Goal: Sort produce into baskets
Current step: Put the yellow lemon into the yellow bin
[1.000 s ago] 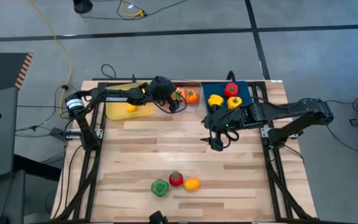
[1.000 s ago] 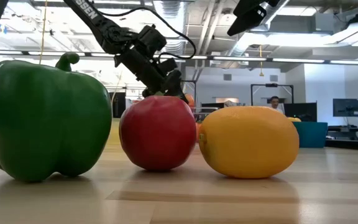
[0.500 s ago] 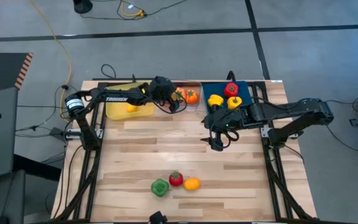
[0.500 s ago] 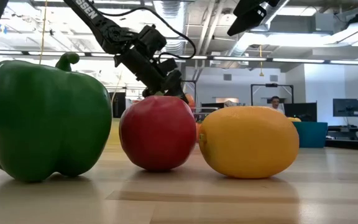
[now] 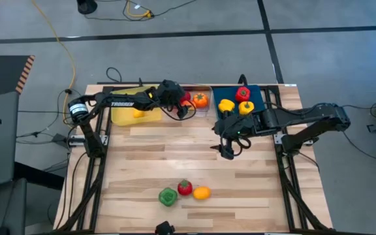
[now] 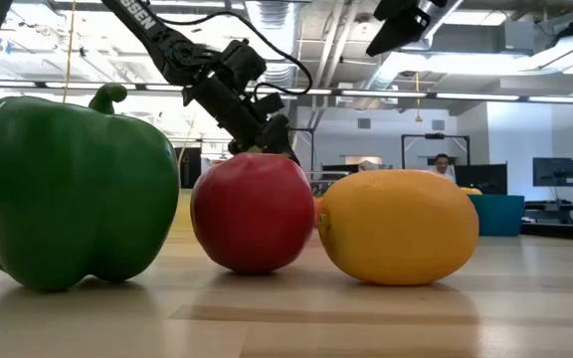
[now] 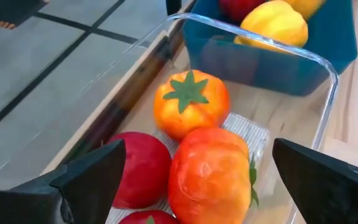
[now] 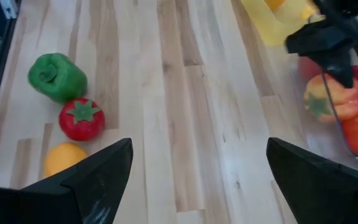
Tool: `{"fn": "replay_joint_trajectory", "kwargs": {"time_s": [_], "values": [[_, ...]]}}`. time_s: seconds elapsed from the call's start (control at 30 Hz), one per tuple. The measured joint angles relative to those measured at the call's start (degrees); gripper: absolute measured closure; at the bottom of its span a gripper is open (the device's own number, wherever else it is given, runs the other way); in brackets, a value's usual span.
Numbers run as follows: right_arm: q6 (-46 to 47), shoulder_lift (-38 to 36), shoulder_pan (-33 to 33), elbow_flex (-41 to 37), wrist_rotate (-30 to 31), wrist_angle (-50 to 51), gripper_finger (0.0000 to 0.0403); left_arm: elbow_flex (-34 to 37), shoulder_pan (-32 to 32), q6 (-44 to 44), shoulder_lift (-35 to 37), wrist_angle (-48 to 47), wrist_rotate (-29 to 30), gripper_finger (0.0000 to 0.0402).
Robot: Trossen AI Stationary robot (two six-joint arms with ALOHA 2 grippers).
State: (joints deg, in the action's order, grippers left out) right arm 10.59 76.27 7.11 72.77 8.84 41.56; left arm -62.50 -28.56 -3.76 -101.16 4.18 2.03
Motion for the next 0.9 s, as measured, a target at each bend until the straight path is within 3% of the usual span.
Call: {"fn": "replay_joint_trajectory", "kwargs": {"time_s": [0.43, 0.9], "values": [[0.09, 5.1, 4.89, 0.02, 0.02, -0.19, 0.0006, -0.07, 1.54, -3.92, 11.47, -2.46, 0.24, 0.001], [0.13, 19.88, 7.34, 0.02, -0.34, -1.25, 0.0006, -0.04, 8.9, -0.81, 26.02, -23.77, 0.26, 0.001]]}}
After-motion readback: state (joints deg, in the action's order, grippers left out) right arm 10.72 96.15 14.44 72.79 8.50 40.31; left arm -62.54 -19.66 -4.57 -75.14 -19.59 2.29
